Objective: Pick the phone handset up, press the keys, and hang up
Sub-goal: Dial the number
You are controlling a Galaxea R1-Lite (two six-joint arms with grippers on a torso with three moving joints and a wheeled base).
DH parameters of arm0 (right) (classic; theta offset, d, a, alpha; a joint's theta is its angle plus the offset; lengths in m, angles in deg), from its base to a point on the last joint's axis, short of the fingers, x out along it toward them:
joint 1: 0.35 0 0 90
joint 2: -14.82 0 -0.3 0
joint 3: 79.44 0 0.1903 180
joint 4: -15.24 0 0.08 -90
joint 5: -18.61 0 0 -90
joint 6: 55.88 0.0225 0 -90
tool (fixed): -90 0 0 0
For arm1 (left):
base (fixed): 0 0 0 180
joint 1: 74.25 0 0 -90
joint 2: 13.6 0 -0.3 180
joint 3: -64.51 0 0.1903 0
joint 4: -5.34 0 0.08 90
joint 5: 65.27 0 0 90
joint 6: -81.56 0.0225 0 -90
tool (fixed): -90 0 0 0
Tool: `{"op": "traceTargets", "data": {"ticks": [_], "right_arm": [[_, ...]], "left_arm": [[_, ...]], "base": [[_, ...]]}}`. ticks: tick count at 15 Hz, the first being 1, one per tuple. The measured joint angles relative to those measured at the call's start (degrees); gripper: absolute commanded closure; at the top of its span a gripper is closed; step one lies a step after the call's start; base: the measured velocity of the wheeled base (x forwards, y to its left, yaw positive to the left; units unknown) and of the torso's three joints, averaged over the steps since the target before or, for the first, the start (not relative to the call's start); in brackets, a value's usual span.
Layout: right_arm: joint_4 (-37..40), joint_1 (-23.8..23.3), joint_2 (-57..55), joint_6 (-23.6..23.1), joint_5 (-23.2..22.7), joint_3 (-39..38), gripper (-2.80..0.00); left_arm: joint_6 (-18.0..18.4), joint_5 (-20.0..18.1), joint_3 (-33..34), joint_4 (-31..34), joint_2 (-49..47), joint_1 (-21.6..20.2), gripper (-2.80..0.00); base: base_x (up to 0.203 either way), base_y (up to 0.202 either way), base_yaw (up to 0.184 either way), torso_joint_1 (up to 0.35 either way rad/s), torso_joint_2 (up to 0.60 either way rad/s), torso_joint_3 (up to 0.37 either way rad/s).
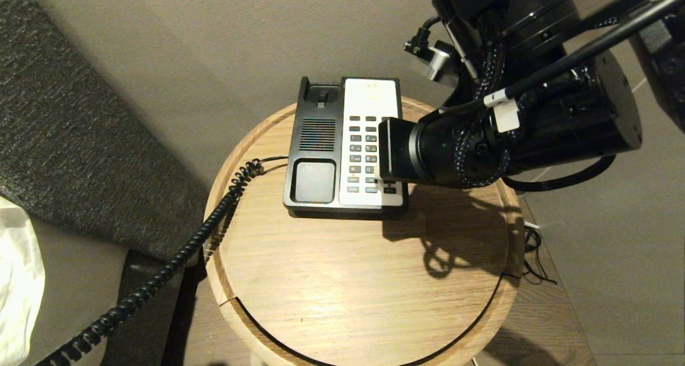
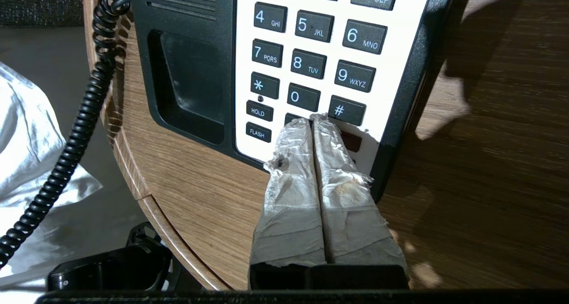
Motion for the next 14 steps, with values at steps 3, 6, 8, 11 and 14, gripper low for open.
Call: {"op": "traceTargets", "data": {"ticks": [3,6,8,11,14], "right_arm": [[0.0,0.0,-0.2,0.3,-0.7,0.4,0.00],[-0.3,0.0,-0.6,0.3,-0.8,0.8,0.00],[-0.3,0.0,-0.9,0.4,-0.6,1.0,0.00],[-1.7,0.0,-1.2,0.3,-0.7,1.2,0.00],[-3.9,0.0,-1.7,0.0,-0.7,1.1,0.00]], "left_arm": [[0.0,0.0,0.2,0.0,0.2,0.0,0.00],[0.0,0.0,0.4,0.0,0.3,0.1,0.00],[0.0,0.0,0.8,0.0,0.6,0.1,0.00],[0.0,0.0,1.1,0.0,0.8,0.1,0.00],[0.0,-0.1,1.4,0.1,1.0,0.1,0.00]], "base": [[0.000,0.000,0.000,0.000,0.00,0.000],[0.000,0.000,0.000,0.000,0.00,0.000],[0.000,0.000,0.000,0.000,0.00,0.000],[0.000,0.000,0.000,0.000,0.00,0.000],[0.000,0.000,0.000,0.000,0.00,0.000]]}}
